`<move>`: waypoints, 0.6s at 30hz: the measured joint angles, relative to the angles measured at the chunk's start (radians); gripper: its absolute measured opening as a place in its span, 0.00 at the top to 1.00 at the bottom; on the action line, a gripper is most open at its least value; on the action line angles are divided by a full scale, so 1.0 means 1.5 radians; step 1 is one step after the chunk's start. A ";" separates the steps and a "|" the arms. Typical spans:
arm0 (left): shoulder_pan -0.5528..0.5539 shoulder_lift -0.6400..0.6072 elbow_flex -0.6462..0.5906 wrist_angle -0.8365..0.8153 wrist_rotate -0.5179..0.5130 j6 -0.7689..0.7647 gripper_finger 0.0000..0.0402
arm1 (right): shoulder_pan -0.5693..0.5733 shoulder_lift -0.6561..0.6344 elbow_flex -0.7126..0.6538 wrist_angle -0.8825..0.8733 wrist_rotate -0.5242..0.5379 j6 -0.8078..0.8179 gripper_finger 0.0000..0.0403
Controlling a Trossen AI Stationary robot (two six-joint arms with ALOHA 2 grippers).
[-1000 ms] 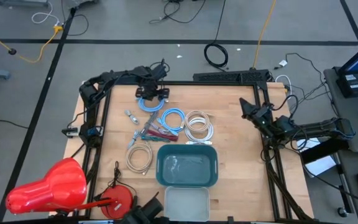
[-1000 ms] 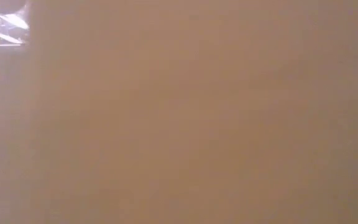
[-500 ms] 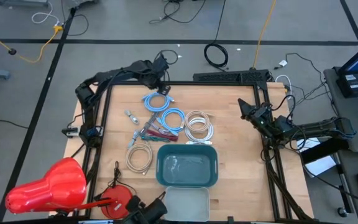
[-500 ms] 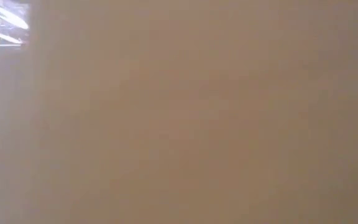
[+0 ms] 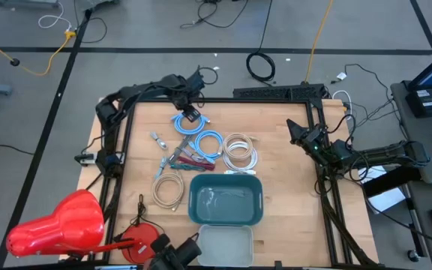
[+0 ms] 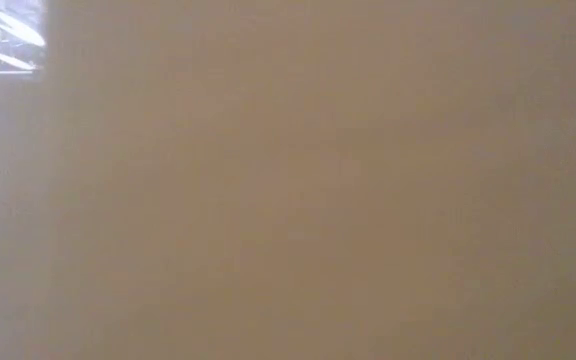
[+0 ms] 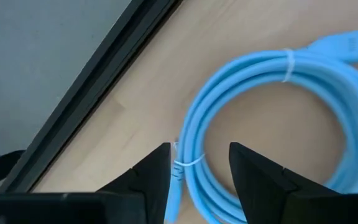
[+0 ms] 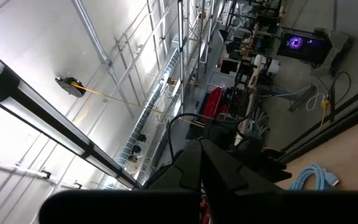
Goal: Pick & Place USB Port
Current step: Put the top blue HDMI cable into the blue bin
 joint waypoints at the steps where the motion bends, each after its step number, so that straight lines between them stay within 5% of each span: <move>1: 0.003 0.004 0.000 0.000 0.001 -0.002 0.59 | 0.000 0.000 0.000 0.000 0.000 0.000 1.00; 14: 0.004 0.083 0.001 -0.003 -0.017 -0.019 0.59 | 0.000 0.000 0.000 0.000 -0.001 0.005 1.00; 18: -0.003 0.092 0.002 -0.003 -0.022 -0.037 0.71 | 0.000 0.001 0.000 0.001 -0.001 0.005 1.00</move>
